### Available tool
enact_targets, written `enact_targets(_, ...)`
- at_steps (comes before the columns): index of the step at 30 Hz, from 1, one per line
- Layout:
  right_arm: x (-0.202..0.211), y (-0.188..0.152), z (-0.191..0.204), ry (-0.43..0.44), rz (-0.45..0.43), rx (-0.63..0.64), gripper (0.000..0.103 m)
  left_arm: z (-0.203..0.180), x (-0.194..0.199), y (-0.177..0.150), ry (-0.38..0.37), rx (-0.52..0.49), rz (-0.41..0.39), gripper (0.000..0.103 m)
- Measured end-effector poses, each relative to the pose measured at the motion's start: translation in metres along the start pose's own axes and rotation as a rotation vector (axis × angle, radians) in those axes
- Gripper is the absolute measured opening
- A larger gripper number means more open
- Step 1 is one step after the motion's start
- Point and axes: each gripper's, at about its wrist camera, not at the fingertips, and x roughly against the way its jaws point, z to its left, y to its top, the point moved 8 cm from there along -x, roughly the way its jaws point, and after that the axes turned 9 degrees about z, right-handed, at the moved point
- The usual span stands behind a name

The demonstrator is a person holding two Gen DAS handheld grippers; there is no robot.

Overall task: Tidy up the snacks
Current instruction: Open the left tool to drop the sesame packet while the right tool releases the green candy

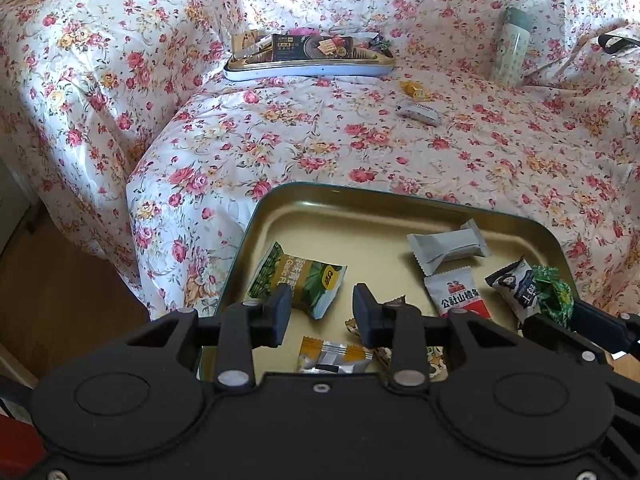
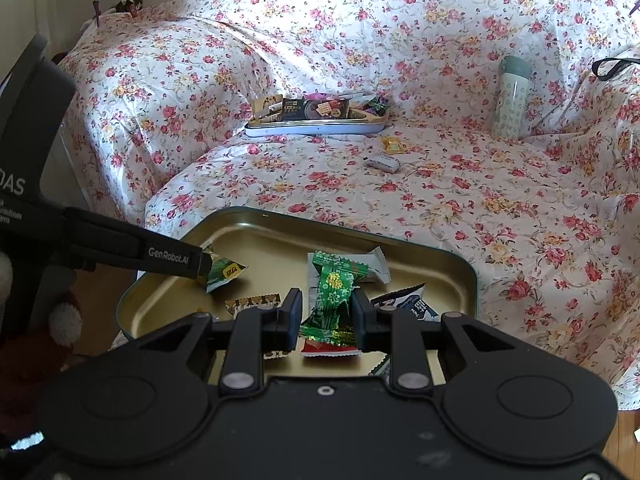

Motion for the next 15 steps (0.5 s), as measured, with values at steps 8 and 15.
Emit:
enact_targets(8, -0.0025, -0.0023, -0.0018, 0.01, 0.021, -0.019, 0.032, -0.0016, -0.0037, -0.0027, 0.0, -0.009, 0.012, 0.045)
enact_targets(15, -0.0026, -0.0027, -0.001, -0.001, 0.029, -0.024, 0.048, -0.0044, -0.0051, -0.006, 0.001, -0.021, 0.018, 0.049)
